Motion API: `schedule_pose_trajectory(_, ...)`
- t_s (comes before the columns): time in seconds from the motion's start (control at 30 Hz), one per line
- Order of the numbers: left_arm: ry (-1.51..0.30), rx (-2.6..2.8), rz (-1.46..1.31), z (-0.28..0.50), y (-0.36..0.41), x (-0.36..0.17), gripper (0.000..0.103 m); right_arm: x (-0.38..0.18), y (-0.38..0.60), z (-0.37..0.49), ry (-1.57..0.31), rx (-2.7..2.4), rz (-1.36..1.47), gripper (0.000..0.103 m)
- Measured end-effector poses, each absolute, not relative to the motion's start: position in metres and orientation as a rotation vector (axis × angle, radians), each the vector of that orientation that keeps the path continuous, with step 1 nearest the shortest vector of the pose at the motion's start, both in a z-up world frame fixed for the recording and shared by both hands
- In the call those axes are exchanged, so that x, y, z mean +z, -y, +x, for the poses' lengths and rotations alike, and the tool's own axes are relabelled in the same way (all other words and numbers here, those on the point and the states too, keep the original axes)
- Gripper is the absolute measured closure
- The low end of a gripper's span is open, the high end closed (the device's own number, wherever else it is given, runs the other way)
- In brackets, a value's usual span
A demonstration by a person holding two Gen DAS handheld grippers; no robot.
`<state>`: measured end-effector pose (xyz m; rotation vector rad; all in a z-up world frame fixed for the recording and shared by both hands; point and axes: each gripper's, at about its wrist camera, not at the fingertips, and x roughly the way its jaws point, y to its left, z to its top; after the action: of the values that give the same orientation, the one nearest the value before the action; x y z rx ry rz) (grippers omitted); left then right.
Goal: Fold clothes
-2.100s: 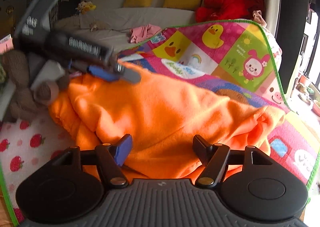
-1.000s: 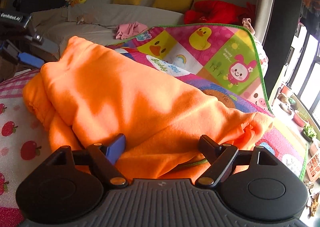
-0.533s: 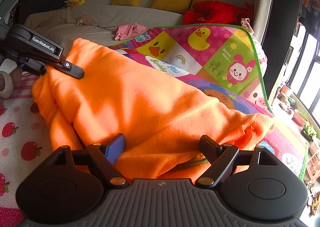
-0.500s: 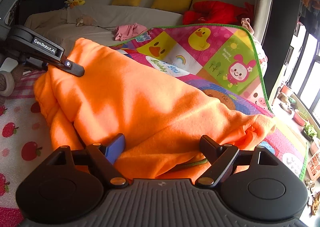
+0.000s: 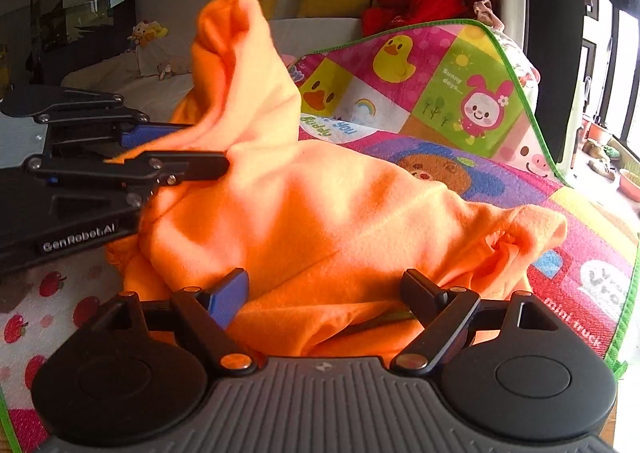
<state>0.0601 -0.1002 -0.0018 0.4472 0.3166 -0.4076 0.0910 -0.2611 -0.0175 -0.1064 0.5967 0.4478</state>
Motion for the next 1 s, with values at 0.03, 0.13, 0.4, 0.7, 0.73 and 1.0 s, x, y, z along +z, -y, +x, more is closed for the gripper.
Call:
schedule_pose_trajectory(0.03, -0.32, -0.41, 0.443, 0.061, 0.101, -0.002, 0.08, -0.013, 0.268, 0.09, -0.594, 0.446, -0.092, 0.019)
schedule_pose_trajectory(0.13, -0.334, -0.409, 0.429, 0.067, 0.099, -0.005, 0.079, 0.01, 0.296, 0.094, -0.57, 0.399, 0.02, 0.019)
schedule_pose_trajectory(0.4, -0.349, -0.411, 0.414, 0.069, 0.095, -0.006, 0.077, 0.059, 0.274, 0.124, -0.5, 0.516, 0.163, 0.019)
schedule_pose_trajectory(0.7, -0.357, -0.464, 0.368, 0.067, 0.088, -0.008, 0.074, 0.042, 0.175, 0.182, -0.646, 0.668, -0.035, 0.053)
schedule_pose_trajectory(0.73, -0.356, -0.479, 0.359, 0.066, 0.086, -0.008, 0.073, 0.036, 0.171, 0.186, -0.669, 0.667, -0.038, 0.061)
schedule_pose_trajectory(1.0, -0.33, -0.642, 0.23, 0.053, 0.063, 0.021, 0.028, 0.045, 0.213, 0.169, -0.618, 0.593, -0.041, 0.082)
